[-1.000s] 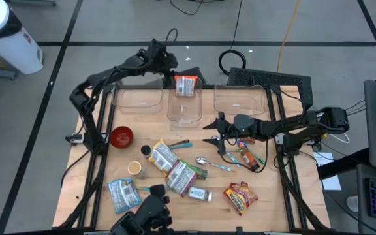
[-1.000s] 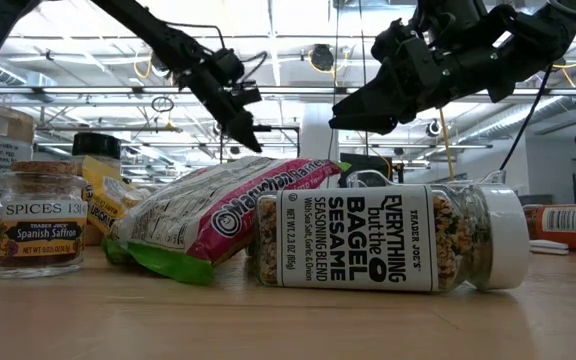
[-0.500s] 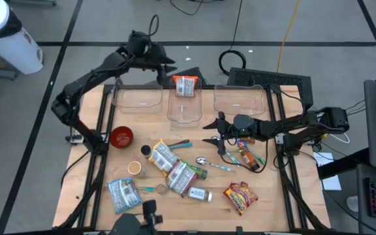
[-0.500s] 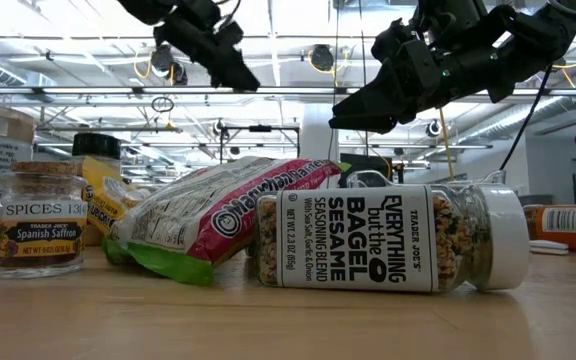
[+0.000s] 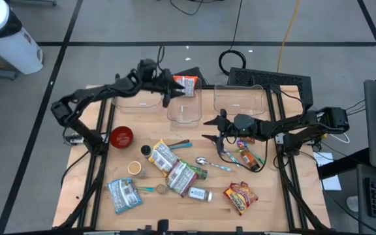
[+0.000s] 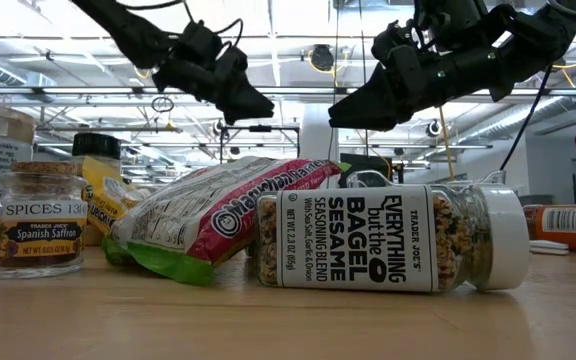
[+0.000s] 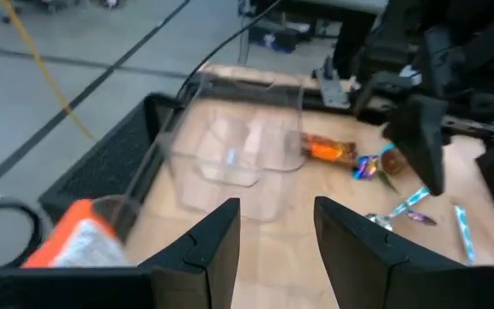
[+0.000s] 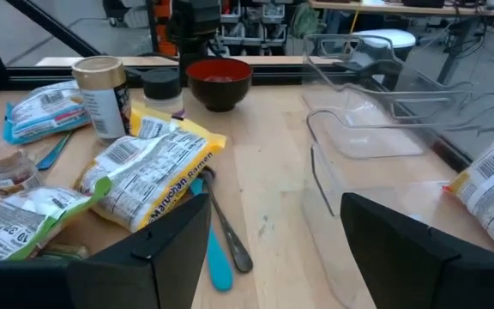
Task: Pick & Place Food Item
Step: Put the purple seasoning bottle into the left transparent bin
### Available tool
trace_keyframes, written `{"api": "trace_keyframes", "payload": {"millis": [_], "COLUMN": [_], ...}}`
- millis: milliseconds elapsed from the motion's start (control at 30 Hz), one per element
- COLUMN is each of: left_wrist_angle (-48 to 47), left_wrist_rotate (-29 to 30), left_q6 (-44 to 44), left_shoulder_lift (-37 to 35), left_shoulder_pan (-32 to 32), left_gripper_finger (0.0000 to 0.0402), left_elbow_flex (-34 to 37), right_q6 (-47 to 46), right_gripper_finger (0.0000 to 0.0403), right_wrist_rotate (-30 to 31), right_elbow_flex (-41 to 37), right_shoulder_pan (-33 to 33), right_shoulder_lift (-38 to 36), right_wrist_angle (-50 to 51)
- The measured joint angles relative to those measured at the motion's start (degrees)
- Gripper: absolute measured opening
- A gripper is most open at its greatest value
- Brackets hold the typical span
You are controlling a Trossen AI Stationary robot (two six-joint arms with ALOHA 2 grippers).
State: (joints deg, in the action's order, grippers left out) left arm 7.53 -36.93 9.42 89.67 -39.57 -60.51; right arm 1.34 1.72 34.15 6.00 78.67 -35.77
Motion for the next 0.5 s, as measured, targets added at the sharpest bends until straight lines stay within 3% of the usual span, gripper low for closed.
{"api": "trace_keyframes", "payload": {"millis": [267, 500], "left_wrist_angle": [9.27, 9.97], "left_wrist_rotate": [7.89, 8.42], "left_q6": [0.44, -0.13], "left_shoulder_lift": [-7.39, -16.29], "left_shoulder_pan": [4.61, 7.91], "left_gripper_finger": [0.0159, 0.0159], "left_elbow_flex": [7.01, 10.34], "right_q6": [-0.01, -0.02], "right_gripper_finger": [0.0254, 0.0254], "right_wrist_rotate": [-0.03, -0.04], "right_elbow_flex": [0.0, 0.0], "right_shoulder_pan": [0.0, 0.0], "right_shoulder_lift": [0.0, 0.0], "right_wrist_angle": [0.0, 0.0]}}
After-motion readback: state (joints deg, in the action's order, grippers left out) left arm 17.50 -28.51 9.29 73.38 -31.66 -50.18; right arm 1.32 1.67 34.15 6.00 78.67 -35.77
